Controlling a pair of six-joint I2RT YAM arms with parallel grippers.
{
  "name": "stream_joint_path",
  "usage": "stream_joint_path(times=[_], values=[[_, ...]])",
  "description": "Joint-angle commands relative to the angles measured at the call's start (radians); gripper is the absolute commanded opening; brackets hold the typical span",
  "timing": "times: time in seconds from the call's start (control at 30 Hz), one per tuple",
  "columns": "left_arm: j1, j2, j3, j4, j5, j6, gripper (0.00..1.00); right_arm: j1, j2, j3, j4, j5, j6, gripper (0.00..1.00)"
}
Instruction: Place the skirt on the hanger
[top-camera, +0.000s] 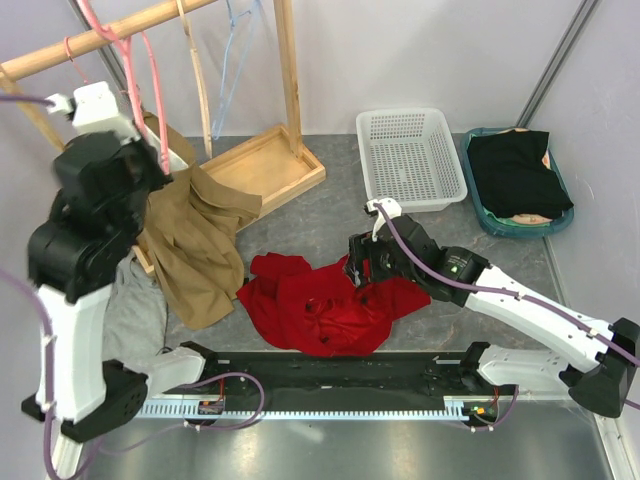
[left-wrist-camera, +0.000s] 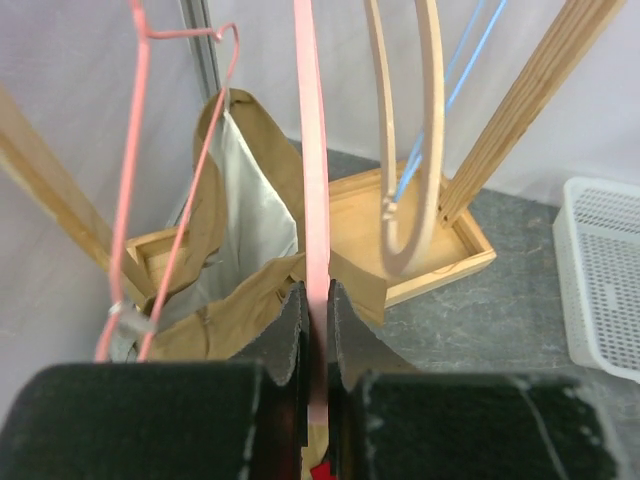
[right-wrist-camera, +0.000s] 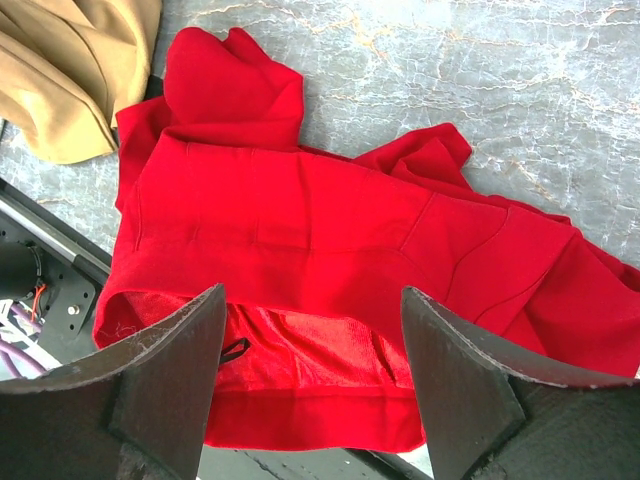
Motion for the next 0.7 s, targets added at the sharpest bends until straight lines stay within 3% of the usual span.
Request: stream_joint_path(times=[0.0, 0.3, 0.33, 0.43, 0.67], values=[[0.003, -0.126, 0.010, -0.004, 0.083, 0.033, 0.02, -0.002, 0.011, 0.012, 0.026, 0.018, 0.011, 0.77], [0.003, -0.212, 0.046, -0.139, 0.348, 0.054, 0.02, -0.003, -0.016, 0.021, 0.019, 0.013, -0.010, 0.79], [0.003, -0.221, 0.048, -0.137, 0.440, 0.056, 0.02, -0.002, -0.021, 0.019, 0.020, 0.015, -0.018, 0.80], [0.005, -0.253, 0.063, -0.139, 0.541, 0.053, 0.02, -0.003, -0.021, 0.029, 0.010, 0.016, -0.044, 0.83], [0.003, -0.288, 0.103, -0.143, 0.695, 0.063, 0.02, -0.003, -0.011, 0.075, -0.033, 0.039, -0.032, 0.83]])
